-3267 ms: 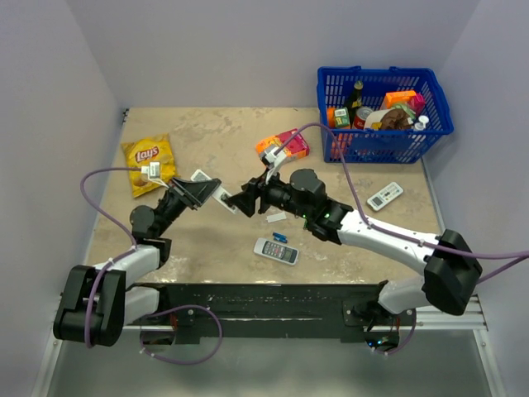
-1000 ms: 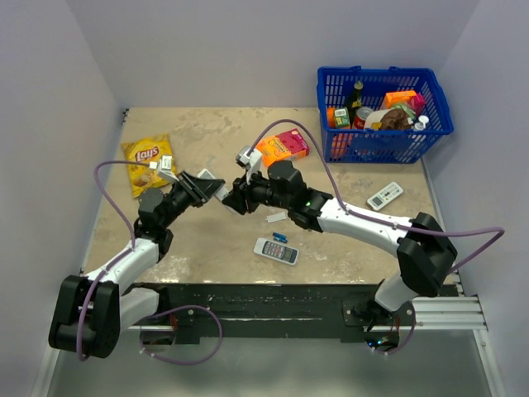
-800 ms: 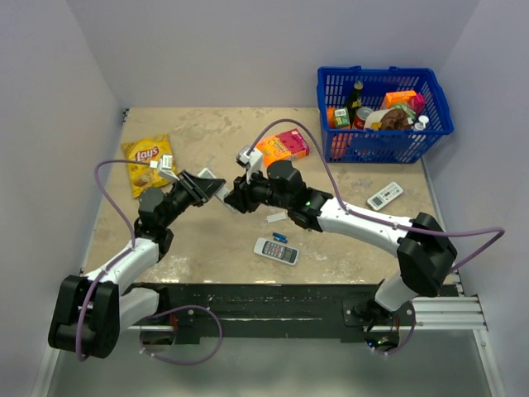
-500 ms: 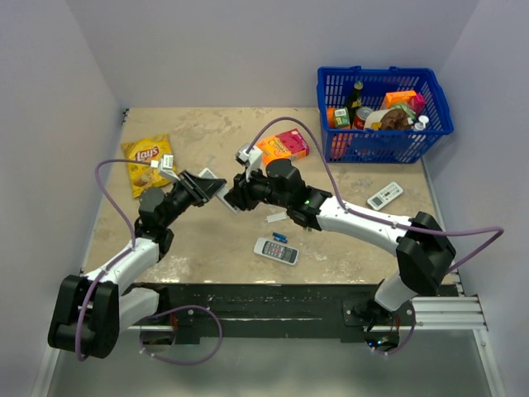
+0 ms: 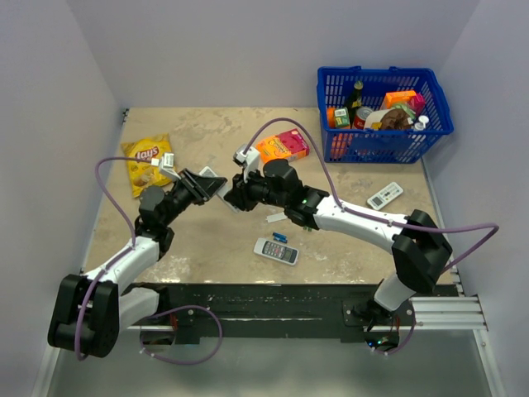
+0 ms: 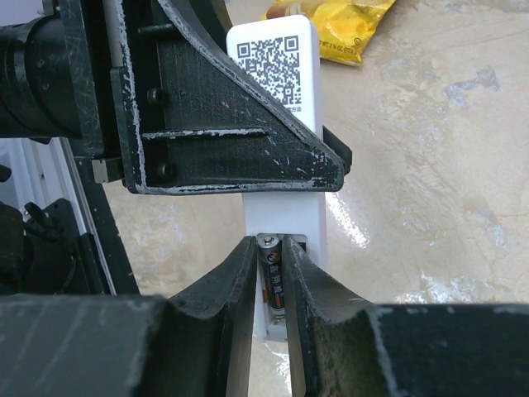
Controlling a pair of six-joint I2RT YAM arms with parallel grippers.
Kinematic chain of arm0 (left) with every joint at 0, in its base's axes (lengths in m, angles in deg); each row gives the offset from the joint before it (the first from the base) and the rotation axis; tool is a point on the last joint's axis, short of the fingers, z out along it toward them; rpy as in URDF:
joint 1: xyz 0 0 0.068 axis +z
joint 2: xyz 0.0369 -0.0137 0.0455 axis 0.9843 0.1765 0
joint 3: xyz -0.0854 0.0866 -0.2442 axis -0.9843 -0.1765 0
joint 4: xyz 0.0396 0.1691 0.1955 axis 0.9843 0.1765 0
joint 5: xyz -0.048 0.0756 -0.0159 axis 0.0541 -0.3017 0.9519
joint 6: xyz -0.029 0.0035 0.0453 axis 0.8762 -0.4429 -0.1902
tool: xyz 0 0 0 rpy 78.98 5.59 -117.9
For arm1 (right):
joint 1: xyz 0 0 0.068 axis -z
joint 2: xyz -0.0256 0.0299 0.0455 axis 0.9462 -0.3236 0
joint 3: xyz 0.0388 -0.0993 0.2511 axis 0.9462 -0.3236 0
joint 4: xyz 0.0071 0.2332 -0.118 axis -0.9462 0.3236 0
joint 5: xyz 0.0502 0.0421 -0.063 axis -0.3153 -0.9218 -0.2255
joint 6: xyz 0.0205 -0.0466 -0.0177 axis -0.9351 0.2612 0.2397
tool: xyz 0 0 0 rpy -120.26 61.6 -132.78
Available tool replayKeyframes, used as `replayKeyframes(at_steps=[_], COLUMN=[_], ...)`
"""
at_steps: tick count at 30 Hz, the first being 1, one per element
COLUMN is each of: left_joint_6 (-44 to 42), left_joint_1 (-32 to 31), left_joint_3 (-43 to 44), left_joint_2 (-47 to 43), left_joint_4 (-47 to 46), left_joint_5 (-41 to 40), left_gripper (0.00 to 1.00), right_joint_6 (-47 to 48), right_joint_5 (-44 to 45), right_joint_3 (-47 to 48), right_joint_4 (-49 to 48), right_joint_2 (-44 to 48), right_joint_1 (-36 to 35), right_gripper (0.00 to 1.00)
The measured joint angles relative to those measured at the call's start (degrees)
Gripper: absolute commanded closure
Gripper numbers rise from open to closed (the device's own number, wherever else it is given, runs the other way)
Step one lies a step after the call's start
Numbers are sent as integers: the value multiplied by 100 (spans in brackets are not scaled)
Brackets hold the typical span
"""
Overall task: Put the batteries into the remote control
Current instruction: Load the battery into the remote control.
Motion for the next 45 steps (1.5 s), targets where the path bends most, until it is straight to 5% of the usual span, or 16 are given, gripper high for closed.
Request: replayKeyframes(at_steps=[24, 45], left_joint_6=[2, 107], left_joint_1=[-33, -33], left_joint_3=[24, 22], left_joint_2=[72, 70], left_joint_4=[-85, -435], left_joint_5=[2, 83], left_gripper=[100, 100], right_joint_6=[-7, -234], right_joint_5=[13, 433], right_joint_3=[2, -4], right_joint_4=[0, 2], right_joint_2=[17, 216], right_joint_1=[-31, -39], right_gripper=[64, 68])
